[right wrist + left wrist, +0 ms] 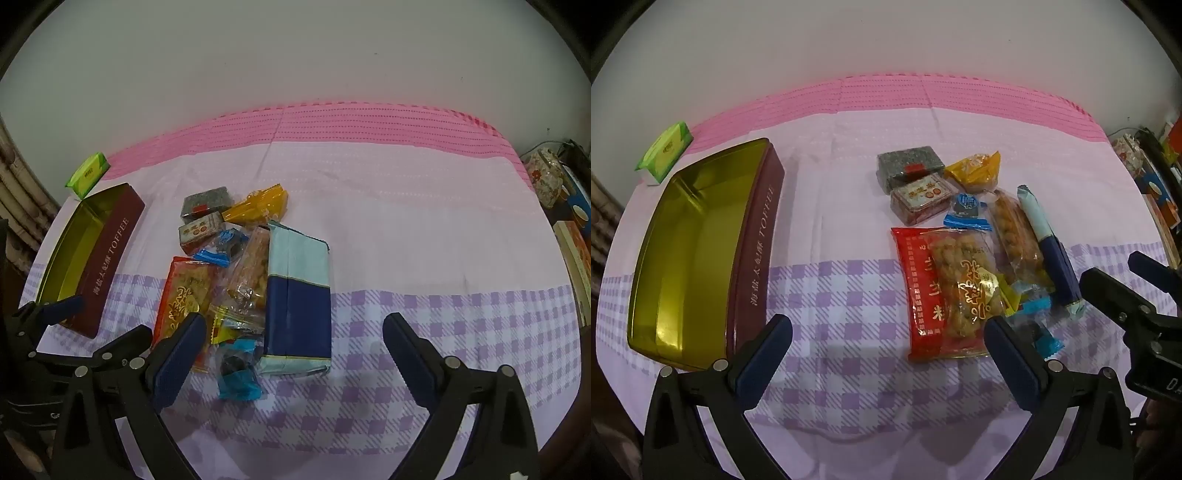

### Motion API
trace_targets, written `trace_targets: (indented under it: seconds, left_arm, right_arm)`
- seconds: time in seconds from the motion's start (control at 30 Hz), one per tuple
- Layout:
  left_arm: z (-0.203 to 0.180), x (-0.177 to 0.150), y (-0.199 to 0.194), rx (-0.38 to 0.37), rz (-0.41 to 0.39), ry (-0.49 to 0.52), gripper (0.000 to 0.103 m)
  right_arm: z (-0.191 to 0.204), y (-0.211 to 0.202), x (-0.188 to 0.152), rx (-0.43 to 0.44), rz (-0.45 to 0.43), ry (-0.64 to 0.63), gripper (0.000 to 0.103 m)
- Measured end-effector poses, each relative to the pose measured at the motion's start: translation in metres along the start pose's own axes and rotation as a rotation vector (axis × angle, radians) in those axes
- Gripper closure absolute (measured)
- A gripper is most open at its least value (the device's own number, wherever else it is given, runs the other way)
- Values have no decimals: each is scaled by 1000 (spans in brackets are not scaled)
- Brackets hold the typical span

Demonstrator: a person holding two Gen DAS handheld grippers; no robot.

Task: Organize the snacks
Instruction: 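Move both tools toward the snack pile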

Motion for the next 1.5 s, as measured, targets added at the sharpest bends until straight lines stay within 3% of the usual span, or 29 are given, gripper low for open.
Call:
trace_targets:
  seconds: [0.2, 0.6, 1.5]
  left_arm:
    - [6, 0, -1, 20, -29, -12, 0]
    - [20, -3, 9, -3, 37, -48, 0]
    - [23, -2, 7, 11, 26, -46, 0]
  right_arm:
    - [-1, -4, 0, 18, -2, 3, 7]
    - [6, 0, -4, 4, 22, 13, 7]
    - [7, 4, -10, -9, 32, 17, 7]
Point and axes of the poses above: each gripper's, at about its wrist camera, not at the fingertips, and y roughly the way its jaws point, z to its left, x to its top, the point moved 7 cm from there along y, roughly the way its jaws point, and after that the axes turned 12 degrees about -y, right-handed, at the moved point
